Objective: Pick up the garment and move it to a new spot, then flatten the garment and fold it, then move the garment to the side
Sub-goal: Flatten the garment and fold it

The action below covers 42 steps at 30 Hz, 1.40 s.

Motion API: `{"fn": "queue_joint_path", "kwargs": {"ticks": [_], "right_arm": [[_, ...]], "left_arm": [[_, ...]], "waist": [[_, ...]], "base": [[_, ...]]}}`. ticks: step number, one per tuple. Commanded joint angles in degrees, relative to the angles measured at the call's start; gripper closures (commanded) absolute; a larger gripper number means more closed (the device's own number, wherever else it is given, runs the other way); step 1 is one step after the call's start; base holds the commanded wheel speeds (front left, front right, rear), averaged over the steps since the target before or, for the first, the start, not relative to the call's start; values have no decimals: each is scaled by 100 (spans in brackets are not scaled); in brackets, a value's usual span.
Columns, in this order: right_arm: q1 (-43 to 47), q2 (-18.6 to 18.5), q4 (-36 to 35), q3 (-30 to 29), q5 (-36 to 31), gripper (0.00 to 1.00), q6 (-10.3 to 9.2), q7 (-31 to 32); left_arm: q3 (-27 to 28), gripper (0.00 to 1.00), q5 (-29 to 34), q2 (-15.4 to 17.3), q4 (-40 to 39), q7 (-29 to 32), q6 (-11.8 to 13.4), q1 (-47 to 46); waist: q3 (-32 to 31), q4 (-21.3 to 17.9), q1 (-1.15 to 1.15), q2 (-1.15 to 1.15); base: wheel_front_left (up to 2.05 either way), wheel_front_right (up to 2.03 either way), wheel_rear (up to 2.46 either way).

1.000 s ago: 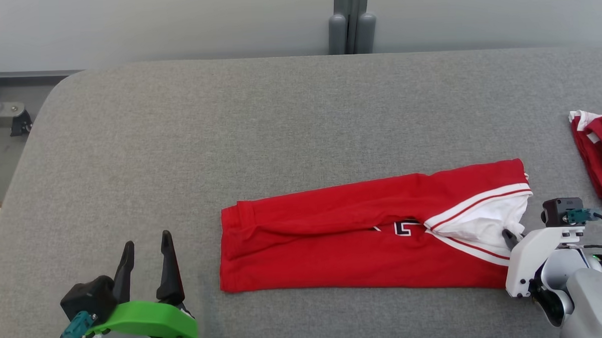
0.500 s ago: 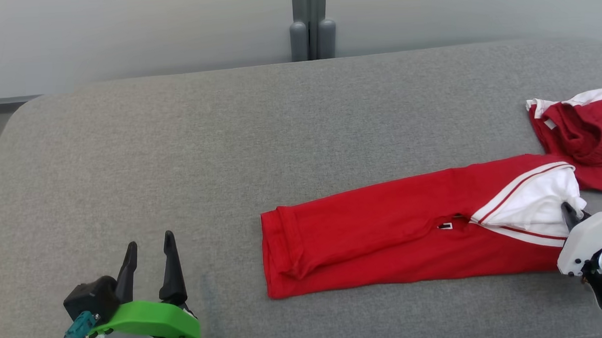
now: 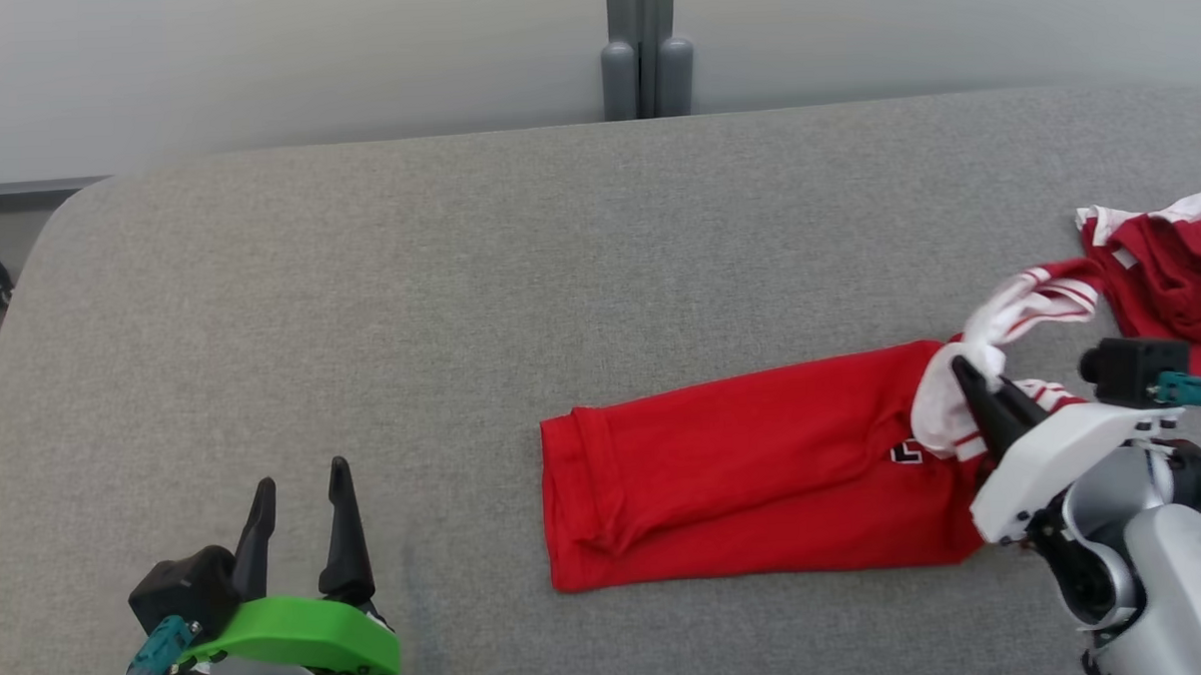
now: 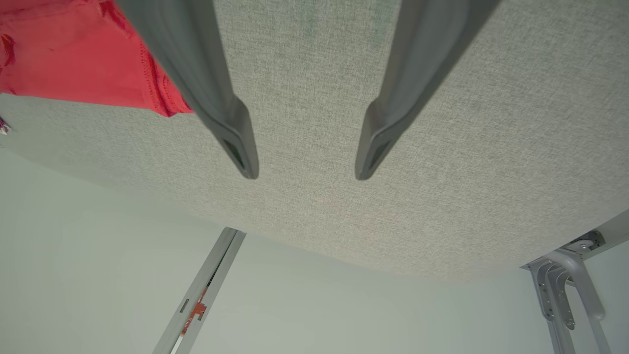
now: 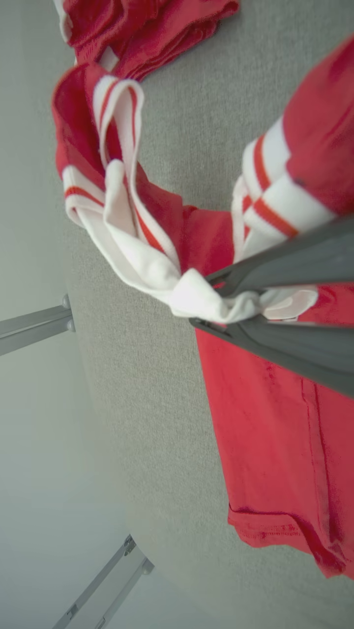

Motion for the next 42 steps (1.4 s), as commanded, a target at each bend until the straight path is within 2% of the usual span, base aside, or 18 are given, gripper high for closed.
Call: {"fn": "queue_joint_path", "kwargs": {"ticks": [1,4,9,18,27,28,29,30,36,42], "right_arm": [[55,84,-153,146,19,100,-2,42],[-9,275,-355,571,47,100,-2,133],[-289,614,-273,1186,73,100,-1,116],[-719,981,542,2178,263,100,-1,66],[-935,1099,1378,2714,377,100,-1,-155],[-960,1106,1467,2735,373,71,-1,-204],[-974,1113,1526,2753,383,33,-1,-246],[-984,1128,1579,2775,401,0,-1,-297],[-980,1151,1430,2952,571,0,-1,-625],[-847,824,888,2791,641,0,-2,-1124]], "left_arm": [[4,0,-13,24,-14,-13,16,-95],[-24,0,-2,11,-25,-1,11,-134],[-62,0,10,-31,-12,2,-14,-199],[-165,0,35,-137,130,-31,-104,-320],[-196,0,34,-183,231,-53,-125,-307],[-194,0,33,-184,238,-56,-122,-295],[-192,0,31,-181,246,-59,-118,-280],[-195,0,30,-180,253,-61,-112,-261],[-280,0,46,-195,287,-32,-149,-214],[-399,0,73,-238,307,-5,-181,-208]], "waist": [[18,130,0,0],[47,282,0,0],[103,511,0,0],[141,937,0,0],[86,1127,0,0],[75,1127,0,0],[66,1122,0,0],[56,1106,0,0],[-10,937,0,0],[-56,713,0,0]], "base": [[0,0,0],[0,0,0],[0,0,0],[0,0,0],[0,0,0],[0,0,0],[0,0,0],[0,0,0],[0,0,0],[0,0,0]]}}
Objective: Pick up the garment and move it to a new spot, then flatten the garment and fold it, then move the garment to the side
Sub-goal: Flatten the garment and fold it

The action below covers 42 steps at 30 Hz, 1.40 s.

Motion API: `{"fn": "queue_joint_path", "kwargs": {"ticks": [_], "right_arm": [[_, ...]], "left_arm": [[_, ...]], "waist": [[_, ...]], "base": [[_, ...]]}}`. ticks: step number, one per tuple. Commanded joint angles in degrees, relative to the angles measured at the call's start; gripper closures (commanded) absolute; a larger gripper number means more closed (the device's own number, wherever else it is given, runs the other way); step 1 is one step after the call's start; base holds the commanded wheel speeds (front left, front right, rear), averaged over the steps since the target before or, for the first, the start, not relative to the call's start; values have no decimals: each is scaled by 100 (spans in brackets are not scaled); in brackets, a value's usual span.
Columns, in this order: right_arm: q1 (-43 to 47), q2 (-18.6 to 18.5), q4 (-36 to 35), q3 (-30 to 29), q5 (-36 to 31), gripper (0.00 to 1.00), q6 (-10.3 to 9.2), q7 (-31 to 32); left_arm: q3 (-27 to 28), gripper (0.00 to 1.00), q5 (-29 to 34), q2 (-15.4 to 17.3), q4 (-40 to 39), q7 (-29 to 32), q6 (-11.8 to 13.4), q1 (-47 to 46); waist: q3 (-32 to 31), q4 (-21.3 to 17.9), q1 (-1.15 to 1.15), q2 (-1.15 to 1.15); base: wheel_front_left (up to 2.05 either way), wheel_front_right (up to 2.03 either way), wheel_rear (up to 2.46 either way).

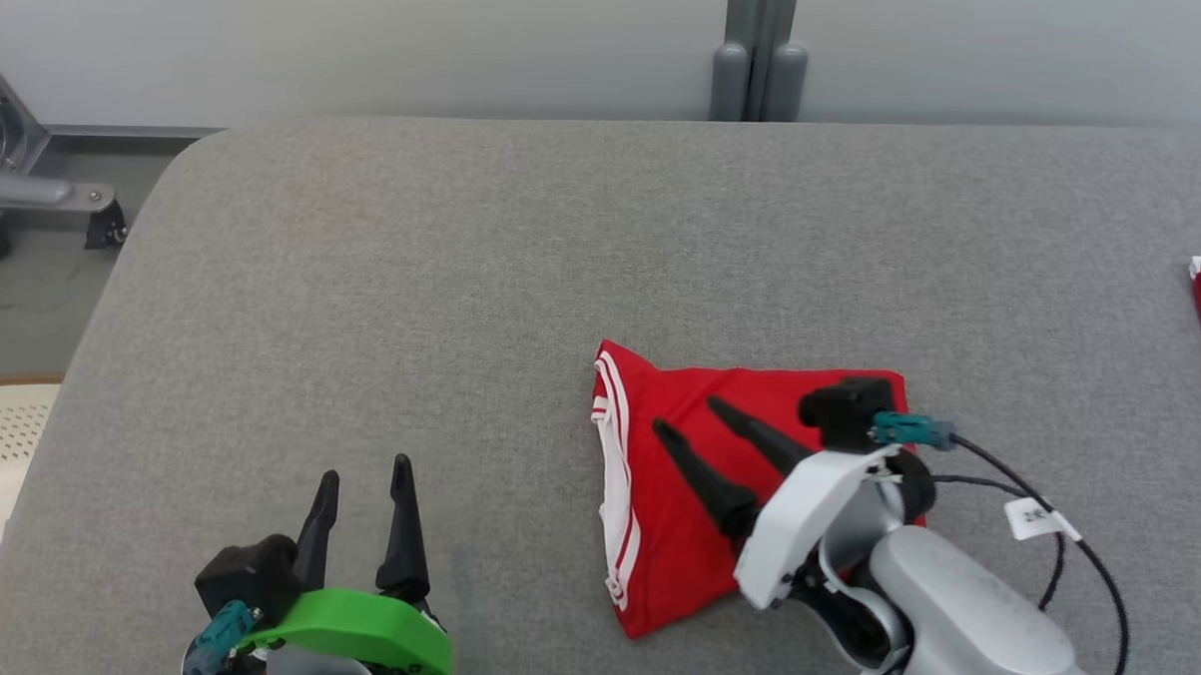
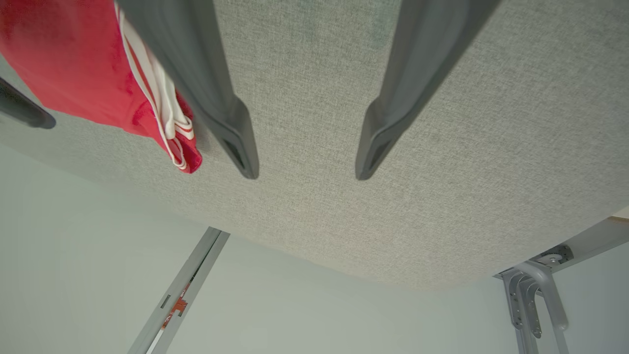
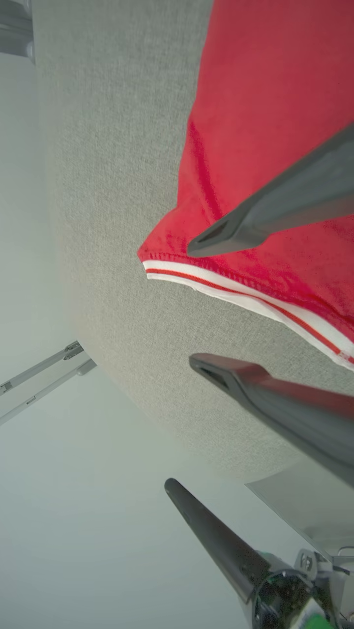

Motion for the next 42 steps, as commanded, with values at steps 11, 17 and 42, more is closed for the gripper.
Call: {"fn": "queue_joint_path", "kwargs": {"ticks": [11,17,42], "right_arm": [[676,-336,-248,-1907,-1556,0,-2,-1103],[1209,-28,-538,-2828,-2231,0,-2,-1294],[1658,315,-859,-3140,-2665,0,-2,-1416]], "left_arm": [[-139,0,275,-136,104,-97,-155,-248],[150,0,622,-349,258,-135,-279,-333],[1620,0,1767,-930,230,-135,-860,580]], "waist": [[-141,-624,0,0],[-231,-927,0,0],[-357,-1082,0,0]], "base": [[0,0,0],[0,0,0],[0,0,0]]}}
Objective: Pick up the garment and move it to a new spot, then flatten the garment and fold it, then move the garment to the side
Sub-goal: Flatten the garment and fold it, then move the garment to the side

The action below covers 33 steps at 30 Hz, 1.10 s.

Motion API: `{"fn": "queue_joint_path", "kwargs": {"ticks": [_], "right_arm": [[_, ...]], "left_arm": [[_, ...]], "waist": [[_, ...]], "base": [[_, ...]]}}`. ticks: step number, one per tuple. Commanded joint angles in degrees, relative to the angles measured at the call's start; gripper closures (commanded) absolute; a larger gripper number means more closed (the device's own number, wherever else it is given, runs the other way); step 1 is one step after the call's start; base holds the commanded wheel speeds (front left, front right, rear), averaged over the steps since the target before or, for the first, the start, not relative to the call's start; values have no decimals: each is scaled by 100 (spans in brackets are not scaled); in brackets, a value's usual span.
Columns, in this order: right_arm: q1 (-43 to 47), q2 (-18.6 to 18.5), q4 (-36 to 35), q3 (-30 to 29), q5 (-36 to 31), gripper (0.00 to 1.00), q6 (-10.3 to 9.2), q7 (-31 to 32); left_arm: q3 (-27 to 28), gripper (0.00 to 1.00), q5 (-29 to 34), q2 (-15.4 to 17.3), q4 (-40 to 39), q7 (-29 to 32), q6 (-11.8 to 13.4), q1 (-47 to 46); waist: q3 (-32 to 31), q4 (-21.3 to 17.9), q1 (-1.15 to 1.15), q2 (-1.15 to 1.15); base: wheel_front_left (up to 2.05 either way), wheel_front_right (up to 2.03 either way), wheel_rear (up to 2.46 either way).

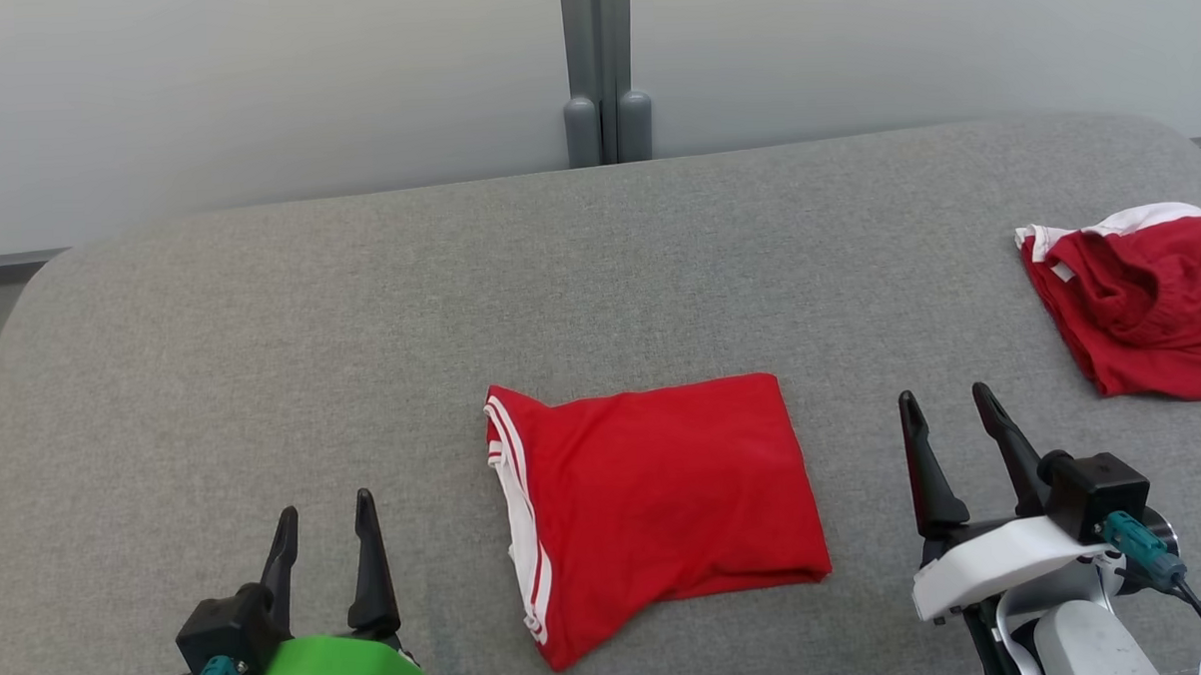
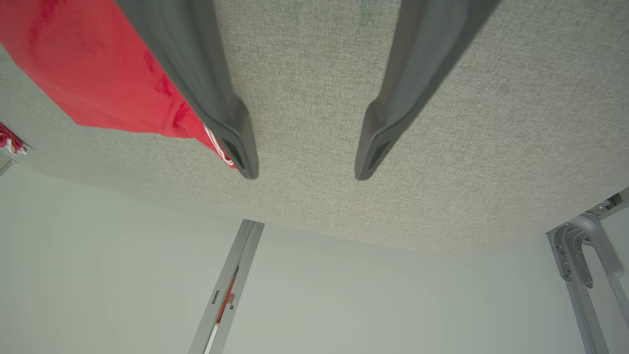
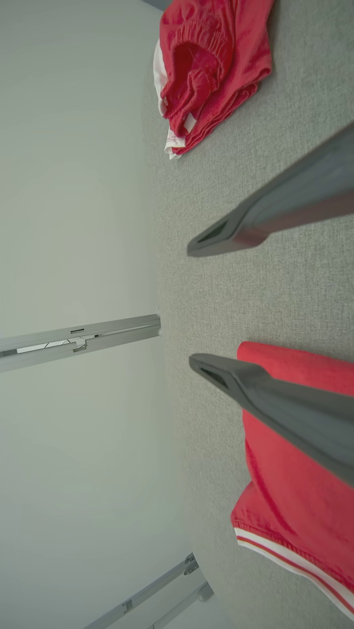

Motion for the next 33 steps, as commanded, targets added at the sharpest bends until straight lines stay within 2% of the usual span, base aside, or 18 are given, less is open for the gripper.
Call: {"fn": "queue_joint_path", "kwargs": {"ticks": [1,11,13,17,21,25,33], "right_arm": [[18,-5,25,12,37,0,-2,-24],[-48,-3,185,57,-31,0,-2,-19],[-133,-2,314,135,115,0,-2,155],[-369,-67,413,304,342,0,-2,811],[-645,-198,496,421,648,0,-2,1926],[-819,-375,586,604,973,0,-2,2647],[-1143,-469,1133,693,1423,0,-2,3160]], "left_arm": [[37,0,27,-13,15,-15,-37,-16],[137,0,113,-54,73,-15,-100,-88],[141,0,127,-58,63,-15,-108,-119],[157,0,133,-63,4,-14,-100,-206],[187,0,83,-62,-40,-13,-79,-293],[104,0,30,-63,-80,-9,-44,-389],[41,0,14,-64,-162,-9,18,-513]], "waist": [[2,3,0,0],[84,66,0,0],[141,105,0,0],[314,199,0,0],[508,325,0,0],[683,507,0,0],[916,937,0,0]], "base": [[0,0,0],[0,0,0],[0,0,0],[0,0,0],[0,0,0],[0,0,0],[0,0,0]]}}
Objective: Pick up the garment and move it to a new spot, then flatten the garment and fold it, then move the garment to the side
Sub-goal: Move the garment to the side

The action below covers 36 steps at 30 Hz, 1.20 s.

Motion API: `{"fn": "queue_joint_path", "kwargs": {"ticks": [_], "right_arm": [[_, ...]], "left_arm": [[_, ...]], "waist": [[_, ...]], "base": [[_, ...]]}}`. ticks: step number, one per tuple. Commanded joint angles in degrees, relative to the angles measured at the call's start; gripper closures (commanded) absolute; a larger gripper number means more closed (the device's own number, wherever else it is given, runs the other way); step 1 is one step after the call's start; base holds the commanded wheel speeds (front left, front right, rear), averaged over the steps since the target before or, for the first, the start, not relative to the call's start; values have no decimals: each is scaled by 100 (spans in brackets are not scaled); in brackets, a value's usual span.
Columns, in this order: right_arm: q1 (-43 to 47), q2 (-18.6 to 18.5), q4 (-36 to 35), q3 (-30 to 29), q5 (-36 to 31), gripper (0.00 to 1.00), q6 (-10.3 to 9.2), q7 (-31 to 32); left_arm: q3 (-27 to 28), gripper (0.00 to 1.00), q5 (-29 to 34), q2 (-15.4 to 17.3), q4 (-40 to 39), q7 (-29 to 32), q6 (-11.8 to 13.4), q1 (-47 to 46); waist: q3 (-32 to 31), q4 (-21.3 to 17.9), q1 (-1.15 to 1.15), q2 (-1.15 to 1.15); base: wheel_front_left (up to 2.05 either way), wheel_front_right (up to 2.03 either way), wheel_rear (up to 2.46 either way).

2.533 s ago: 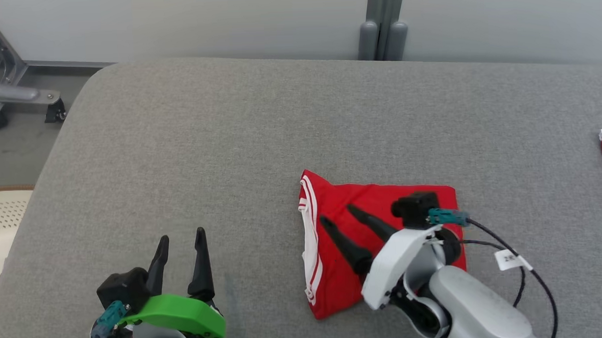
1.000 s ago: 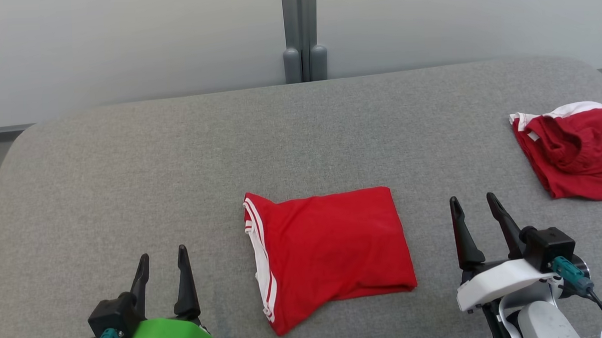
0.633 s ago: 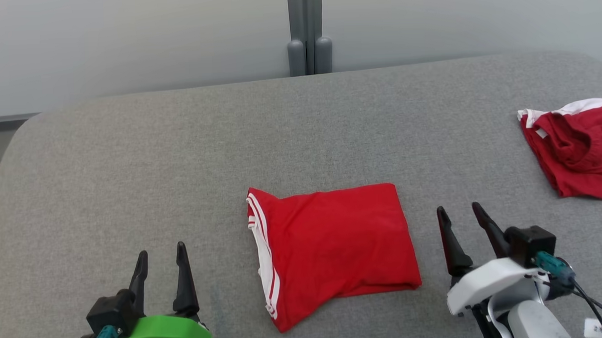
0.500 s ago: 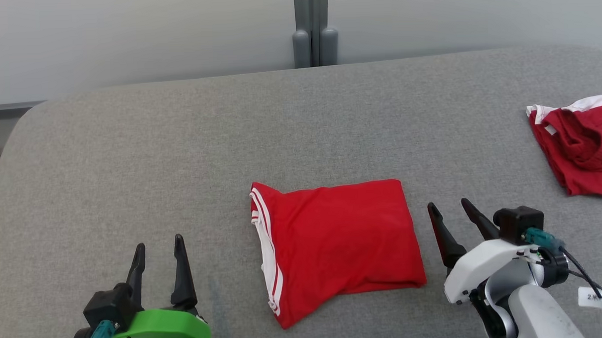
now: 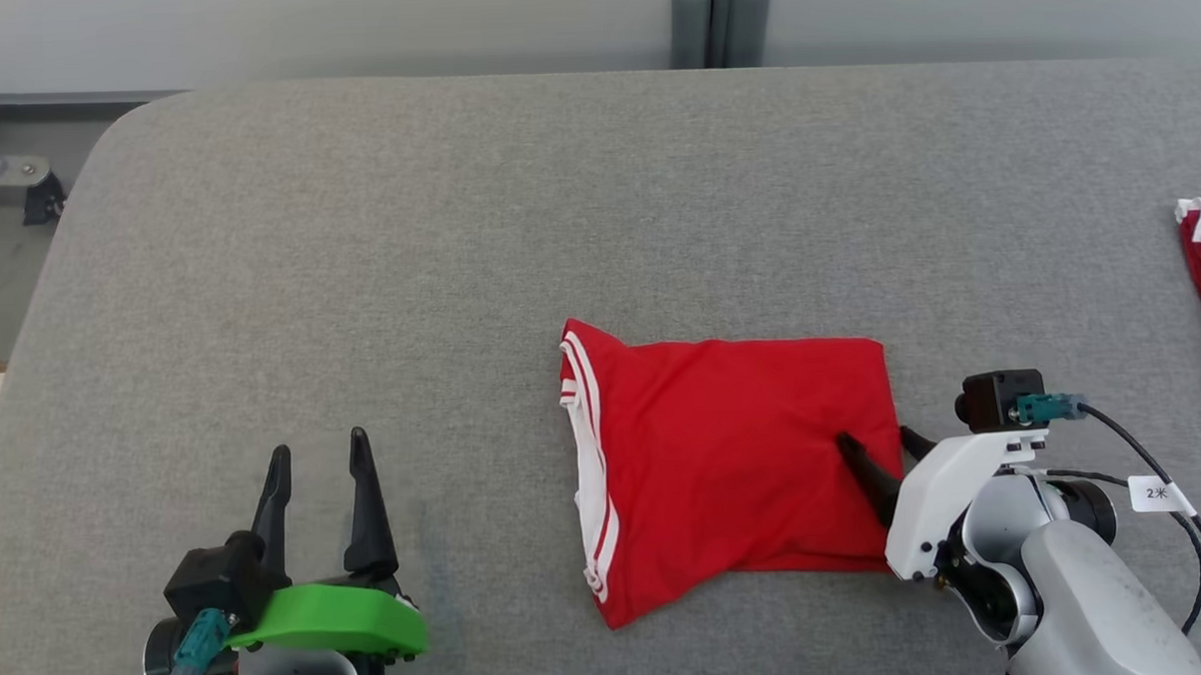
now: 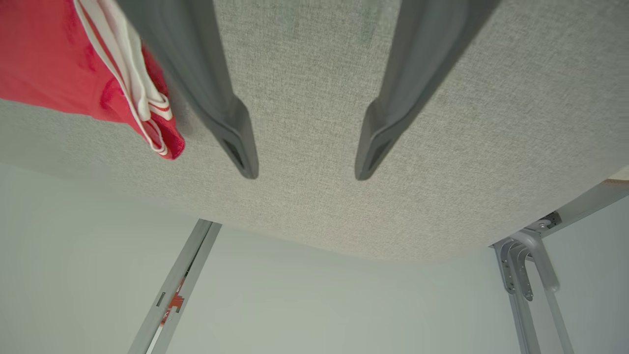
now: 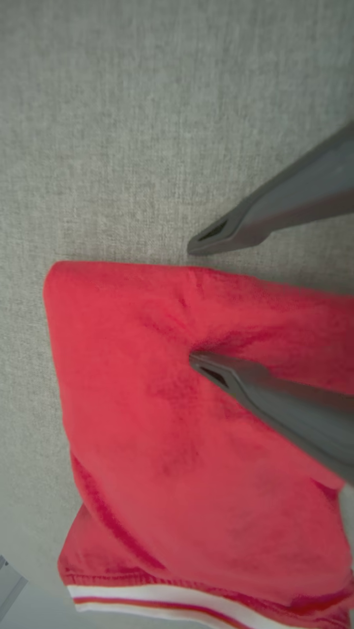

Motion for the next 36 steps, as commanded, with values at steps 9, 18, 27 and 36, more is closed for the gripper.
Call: {"fn": "queue_joint_path", "kwargs": {"ticks": [9,18,27,36], "right_arm": [[-297,-97,441,346,169,100,-1,-294],[-622,-470,354,460,53,100,-6,-866],[-792,-758,201,149,6,100,-6,-1207],[-845,-579,167,-13,-122,100,-5,-1436]], "left_arm": [[8,0,70,8,-89,0,13,-49],[44,0,187,9,-180,-1,-56,-1],[20,0,395,47,-108,-1,-185,-195],[-211,0,623,133,-17,12,-300,-471]], "waist": [[106,157,0,0],[170,-884,0,0],[438,-2531,0,0],[617,-3352,0,0]], "base": [[0,0,0],[0,0,0],[0,0,0],[0,0,0]]}}
